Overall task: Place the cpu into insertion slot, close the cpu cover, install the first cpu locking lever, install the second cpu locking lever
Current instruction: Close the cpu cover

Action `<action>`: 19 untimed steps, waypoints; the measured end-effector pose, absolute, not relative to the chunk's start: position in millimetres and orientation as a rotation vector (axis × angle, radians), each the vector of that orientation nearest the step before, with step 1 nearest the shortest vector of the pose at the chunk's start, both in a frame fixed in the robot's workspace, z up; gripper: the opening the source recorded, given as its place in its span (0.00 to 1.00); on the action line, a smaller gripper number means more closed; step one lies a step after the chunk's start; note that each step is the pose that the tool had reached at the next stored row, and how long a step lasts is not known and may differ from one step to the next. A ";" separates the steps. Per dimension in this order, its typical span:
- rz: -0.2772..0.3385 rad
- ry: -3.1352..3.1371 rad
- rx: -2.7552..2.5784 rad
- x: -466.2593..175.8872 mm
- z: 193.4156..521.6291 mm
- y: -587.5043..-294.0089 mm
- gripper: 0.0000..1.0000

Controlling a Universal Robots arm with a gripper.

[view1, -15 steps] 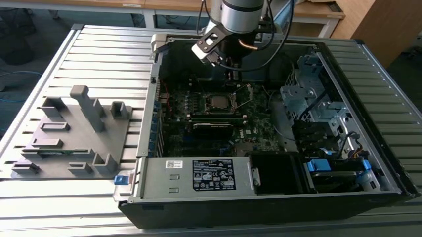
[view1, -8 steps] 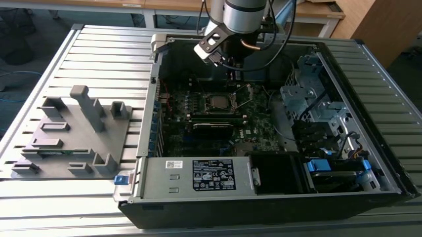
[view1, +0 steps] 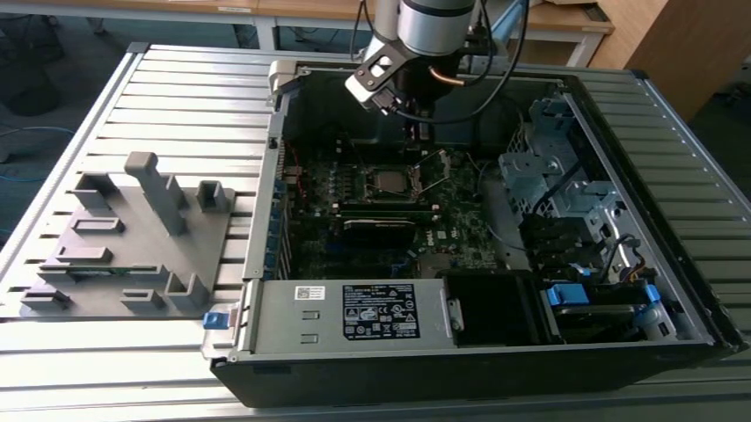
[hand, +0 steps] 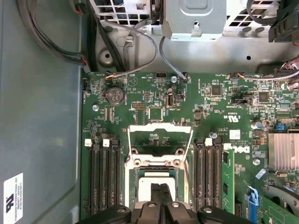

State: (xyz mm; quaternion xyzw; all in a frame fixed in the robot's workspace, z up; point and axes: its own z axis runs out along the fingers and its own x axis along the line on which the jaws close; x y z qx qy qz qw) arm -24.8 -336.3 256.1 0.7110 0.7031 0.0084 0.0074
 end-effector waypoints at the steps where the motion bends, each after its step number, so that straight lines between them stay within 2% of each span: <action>1: 0.027 2.199 2.223 -24.8 256.3 -336.3 0.10; 19: 0.026 2.199 2.223 -14.2 256.2 -336.2 0.10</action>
